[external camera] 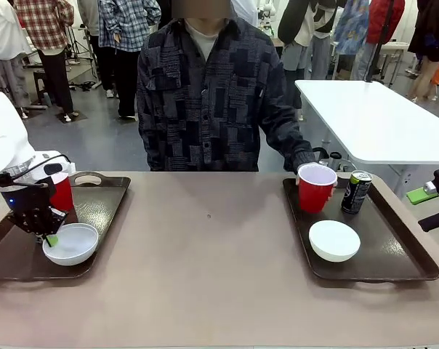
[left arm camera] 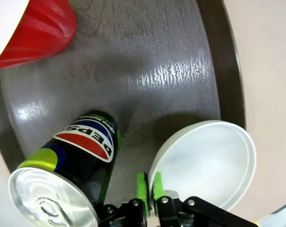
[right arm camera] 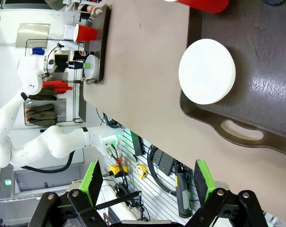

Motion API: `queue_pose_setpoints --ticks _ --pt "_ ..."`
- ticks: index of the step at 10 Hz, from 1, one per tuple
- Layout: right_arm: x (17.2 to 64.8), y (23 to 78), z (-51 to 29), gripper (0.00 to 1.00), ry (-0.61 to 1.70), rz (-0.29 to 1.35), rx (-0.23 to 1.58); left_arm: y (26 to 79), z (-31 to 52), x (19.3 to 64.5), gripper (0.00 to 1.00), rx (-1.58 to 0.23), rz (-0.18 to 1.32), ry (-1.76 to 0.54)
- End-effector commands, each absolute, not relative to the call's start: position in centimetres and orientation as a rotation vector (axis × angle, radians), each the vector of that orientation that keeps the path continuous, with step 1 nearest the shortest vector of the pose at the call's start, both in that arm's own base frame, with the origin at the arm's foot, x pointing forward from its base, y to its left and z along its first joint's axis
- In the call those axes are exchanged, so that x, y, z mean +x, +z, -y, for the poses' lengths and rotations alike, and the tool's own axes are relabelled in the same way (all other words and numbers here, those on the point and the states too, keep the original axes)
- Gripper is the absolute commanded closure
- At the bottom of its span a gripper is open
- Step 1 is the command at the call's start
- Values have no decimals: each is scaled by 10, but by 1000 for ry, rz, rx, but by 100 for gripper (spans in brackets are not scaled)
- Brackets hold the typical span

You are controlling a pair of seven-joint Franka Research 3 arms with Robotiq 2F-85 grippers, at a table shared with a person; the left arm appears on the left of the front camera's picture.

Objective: Prepare tableware on both trays.
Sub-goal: Pick up a Picnic Bowl from the table and place it on a Handle tray.

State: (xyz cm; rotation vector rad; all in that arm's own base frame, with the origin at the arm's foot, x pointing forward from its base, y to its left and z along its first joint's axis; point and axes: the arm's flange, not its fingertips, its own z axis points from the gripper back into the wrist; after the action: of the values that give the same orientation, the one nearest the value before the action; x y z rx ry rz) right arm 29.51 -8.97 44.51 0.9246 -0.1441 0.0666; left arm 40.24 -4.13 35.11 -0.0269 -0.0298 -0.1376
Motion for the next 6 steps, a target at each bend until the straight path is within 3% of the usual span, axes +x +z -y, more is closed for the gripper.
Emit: queue_pose_setpoints --ticks 1,6 --pt "296 446 90 0 74 160 951 349 40 398 76 9 41 -123" --pt "296 446 90 0 74 160 951 365 37 398 27 -10 75 -120"
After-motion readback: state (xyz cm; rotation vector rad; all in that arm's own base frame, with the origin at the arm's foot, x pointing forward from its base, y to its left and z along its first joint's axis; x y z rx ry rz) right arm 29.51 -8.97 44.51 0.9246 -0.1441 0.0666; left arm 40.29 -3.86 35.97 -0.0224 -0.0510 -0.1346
